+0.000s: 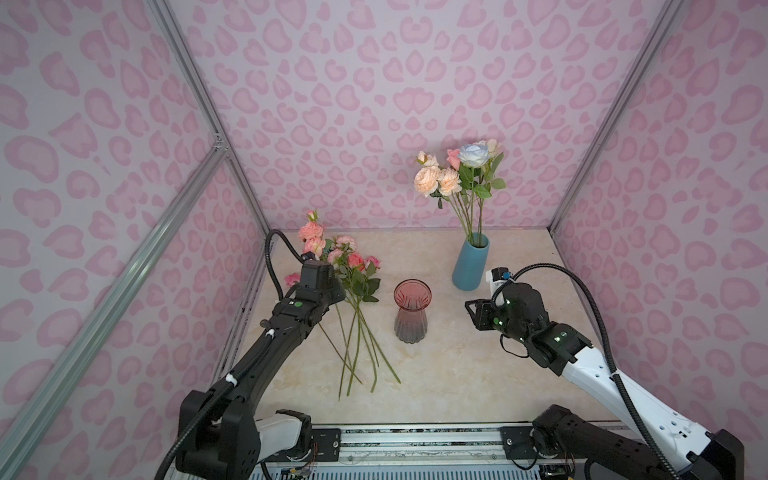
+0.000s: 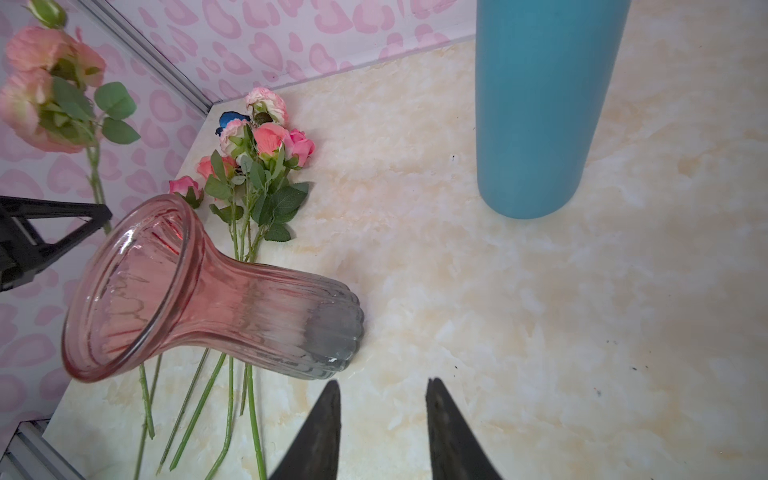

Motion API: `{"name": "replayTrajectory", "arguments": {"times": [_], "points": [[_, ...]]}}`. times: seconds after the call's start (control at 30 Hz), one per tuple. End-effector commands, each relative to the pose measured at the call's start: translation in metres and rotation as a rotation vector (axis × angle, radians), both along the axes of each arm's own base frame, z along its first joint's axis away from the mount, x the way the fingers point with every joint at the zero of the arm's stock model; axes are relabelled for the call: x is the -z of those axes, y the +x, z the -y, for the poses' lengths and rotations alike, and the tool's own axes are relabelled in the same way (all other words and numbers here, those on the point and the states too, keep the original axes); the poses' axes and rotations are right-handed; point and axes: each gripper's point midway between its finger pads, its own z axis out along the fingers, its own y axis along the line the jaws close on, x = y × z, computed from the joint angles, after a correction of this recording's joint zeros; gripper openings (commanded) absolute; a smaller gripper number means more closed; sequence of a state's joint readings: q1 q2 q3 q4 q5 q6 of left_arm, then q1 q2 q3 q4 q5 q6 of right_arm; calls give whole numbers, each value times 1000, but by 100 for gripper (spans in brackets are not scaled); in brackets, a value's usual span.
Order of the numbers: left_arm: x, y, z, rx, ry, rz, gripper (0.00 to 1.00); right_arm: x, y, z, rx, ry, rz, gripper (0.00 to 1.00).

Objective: Arrange the flowers into the vase
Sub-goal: 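Lift the pink rose upright above the pink vase with the left gripper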

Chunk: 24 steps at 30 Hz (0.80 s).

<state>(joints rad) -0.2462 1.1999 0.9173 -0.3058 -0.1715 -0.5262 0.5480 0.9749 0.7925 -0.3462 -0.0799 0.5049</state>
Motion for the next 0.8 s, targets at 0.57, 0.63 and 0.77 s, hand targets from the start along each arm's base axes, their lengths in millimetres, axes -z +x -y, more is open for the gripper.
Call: {"name": "replayTrajectory", "arguments": {"times": [0.57, 0.63, 0.77], "points": [[-304, -64, 114, 453, -83, 982, 3, -17, -3, 17, 75, 41, 121, 35], [-326, -71, 125, 486, -103, 1063, 3, -18, -3, 21, 91, 34, 130, 36], [-336, -68, 145, 505, -129, 1130, 3, -18, -3, 24, 104, 26, 136, 36]]}}
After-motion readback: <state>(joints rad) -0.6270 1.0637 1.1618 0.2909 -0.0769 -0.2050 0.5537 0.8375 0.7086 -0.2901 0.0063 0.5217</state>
